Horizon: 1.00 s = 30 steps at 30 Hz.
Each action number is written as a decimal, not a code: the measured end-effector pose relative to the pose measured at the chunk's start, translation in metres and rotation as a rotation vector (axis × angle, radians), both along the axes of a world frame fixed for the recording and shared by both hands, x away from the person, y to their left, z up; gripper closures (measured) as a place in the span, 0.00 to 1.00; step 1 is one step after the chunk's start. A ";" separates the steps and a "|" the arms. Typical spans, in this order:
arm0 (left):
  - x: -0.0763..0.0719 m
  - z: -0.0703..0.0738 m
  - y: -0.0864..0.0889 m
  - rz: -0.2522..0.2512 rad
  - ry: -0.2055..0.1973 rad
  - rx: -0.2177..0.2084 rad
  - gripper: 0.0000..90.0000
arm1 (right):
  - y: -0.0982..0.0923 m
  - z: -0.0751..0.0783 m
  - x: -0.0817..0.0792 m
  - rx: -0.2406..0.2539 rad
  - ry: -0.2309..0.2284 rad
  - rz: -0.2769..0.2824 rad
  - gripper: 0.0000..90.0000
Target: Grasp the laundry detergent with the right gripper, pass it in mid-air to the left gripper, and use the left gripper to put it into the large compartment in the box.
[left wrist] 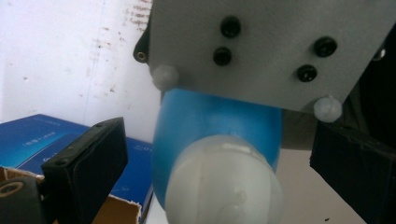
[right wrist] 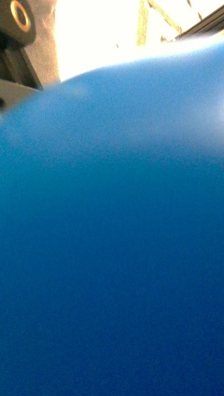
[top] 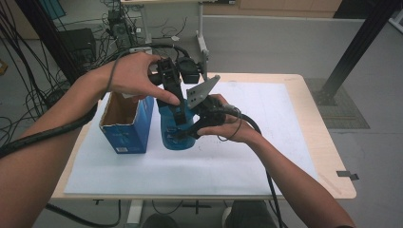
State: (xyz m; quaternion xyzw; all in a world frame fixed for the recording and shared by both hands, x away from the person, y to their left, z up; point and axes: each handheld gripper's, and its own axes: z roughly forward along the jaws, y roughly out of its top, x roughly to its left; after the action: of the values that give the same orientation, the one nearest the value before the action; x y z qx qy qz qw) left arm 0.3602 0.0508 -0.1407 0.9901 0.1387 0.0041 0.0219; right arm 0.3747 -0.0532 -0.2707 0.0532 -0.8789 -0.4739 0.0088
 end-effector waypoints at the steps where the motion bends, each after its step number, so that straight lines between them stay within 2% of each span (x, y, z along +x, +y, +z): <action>1: 0.000 -0.001 0.000 -0.002 0.004 -0.001 0.05 | 0.000 0.000 0.000 0.000 0.000 0.000 0.49; 4: 0.000 -0.002 -0.001 -0.006 0.005 -0.003 0.06 | -0.002 0.001 -0.001 -0.002 0.014 -0.002 0.49; 12: 0.000 -0.004 -0.005 -0.017 0.011 -0.006 0.06 | -0.004 0.006 -0.001 0.023 -0.027 0.008 0.49; 17: -0.001 -0.006 -0.006 -0.021 0.014 -0.002 0.06 | -0.004 0.007 0.000 0.031 -0.032 0.009 0.49; 18: -0.001 -0.006 -0.006 -0.023 0.016 -0.004 0.06 | -0.004 0.008 -0.001 0.034 -0.018 0.011 0.49; 19: -0.001 -0.007 -0.006 -0.024 0.018 -0.005 0.06 | -0.004 0.007 0.000 0.032 -0.030 0.010 0.49; 30: 0.000 -0.008 -0.006 -0.025 0.017 -0.006 0.06 | -0.008 0.008 0.000 0.031 -0.031 0.000 0.49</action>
State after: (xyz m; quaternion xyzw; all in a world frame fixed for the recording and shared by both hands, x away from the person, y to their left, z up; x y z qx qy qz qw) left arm 0.3598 0.0444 -0.1482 0.9916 0.1267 -0.0050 0.0236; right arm 0.3749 -0.0608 -0.2630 0.0607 -0.8714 -0.4868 -0.0054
